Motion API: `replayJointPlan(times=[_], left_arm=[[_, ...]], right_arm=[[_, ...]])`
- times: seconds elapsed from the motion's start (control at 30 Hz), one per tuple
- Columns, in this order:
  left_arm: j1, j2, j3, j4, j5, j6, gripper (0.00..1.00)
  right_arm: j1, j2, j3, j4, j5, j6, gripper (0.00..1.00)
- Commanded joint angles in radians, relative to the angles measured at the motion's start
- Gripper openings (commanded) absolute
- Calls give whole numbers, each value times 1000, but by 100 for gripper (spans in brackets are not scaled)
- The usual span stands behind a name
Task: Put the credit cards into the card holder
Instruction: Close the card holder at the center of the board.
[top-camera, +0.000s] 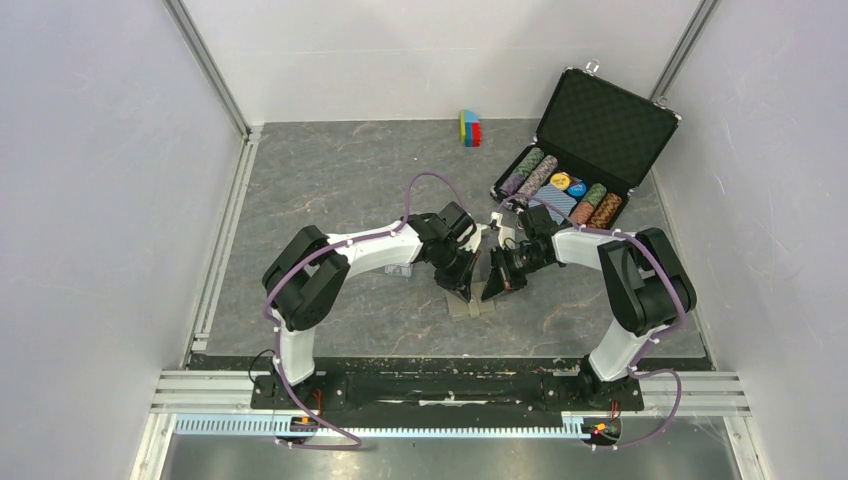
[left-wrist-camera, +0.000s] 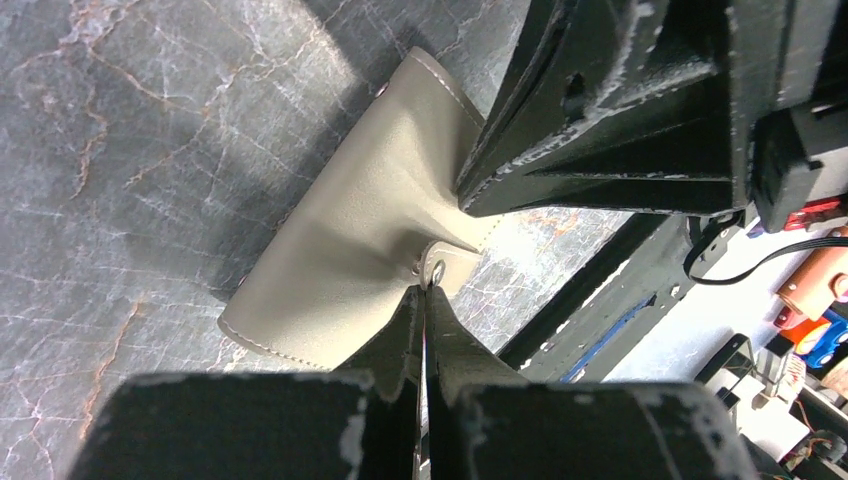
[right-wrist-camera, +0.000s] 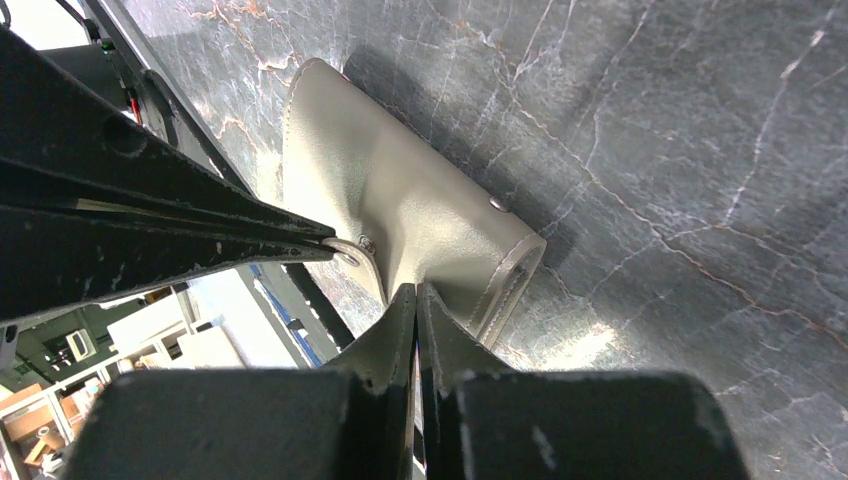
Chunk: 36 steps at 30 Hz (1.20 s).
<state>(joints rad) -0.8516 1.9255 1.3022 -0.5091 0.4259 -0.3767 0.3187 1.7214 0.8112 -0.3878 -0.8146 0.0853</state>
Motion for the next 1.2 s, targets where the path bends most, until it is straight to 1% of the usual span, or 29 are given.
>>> replayJointPlan(times=[0.0,0.3,0.57,1.17], left_arm=[[-1,5,32,-17,-35,-31,2],[-1,57,41,-19,-27,-19,2],[0,70,51,-24,-31,-17,2],[0,56,43,-49,-61,-22,2]], right_arm=[[10,28,-1,-44,101,-34,0],[9,-3,-1,-5,4,-51,0],[11,-23,-21,56,-90,-27,0],[58,-22,-10,126,-168,6,0]])
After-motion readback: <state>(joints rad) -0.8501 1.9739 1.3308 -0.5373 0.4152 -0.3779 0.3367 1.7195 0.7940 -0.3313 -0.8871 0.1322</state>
